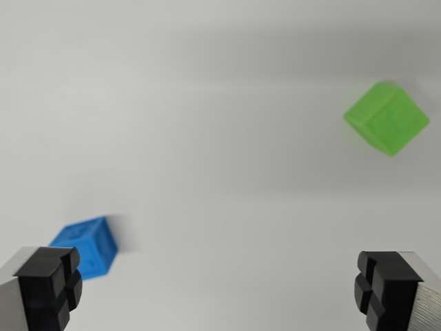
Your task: Stack cube
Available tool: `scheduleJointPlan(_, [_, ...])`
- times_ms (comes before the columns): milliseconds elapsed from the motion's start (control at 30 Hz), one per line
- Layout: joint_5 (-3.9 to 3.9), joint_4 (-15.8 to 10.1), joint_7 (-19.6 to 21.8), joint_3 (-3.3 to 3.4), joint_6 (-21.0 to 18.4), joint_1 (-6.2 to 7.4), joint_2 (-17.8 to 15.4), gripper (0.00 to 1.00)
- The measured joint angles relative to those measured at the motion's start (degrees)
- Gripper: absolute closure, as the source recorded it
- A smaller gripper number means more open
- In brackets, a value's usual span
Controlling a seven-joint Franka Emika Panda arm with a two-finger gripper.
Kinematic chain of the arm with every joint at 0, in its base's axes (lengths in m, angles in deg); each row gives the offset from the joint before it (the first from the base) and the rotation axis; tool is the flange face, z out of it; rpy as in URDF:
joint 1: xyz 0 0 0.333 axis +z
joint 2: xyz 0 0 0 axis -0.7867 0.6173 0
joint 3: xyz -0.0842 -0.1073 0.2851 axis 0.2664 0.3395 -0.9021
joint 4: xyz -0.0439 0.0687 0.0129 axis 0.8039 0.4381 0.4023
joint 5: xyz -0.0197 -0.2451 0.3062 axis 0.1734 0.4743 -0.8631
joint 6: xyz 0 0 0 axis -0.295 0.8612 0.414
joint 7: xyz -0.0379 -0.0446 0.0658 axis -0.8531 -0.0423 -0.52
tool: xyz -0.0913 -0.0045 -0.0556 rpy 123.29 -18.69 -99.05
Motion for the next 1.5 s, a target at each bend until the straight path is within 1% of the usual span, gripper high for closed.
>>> scheduleJointPlan(500, [0.0,-0.04,-0.06,0.0,0.02,0.0,0.0,0.0])
scheduleJointPlan(833, [0.0,-0.44,-1.83,0.21,0.63,-0.26,0.23,0.0])
scheduleJointPlan(1267, [-0.08,-1.92,-6.97,0.66,2.99,-1.32,0.98,0.0])
scheduleJointPlan(1500, [-0.25,-2.99,-11.11,0.96,4.82,-2.27,1.64,0.0])
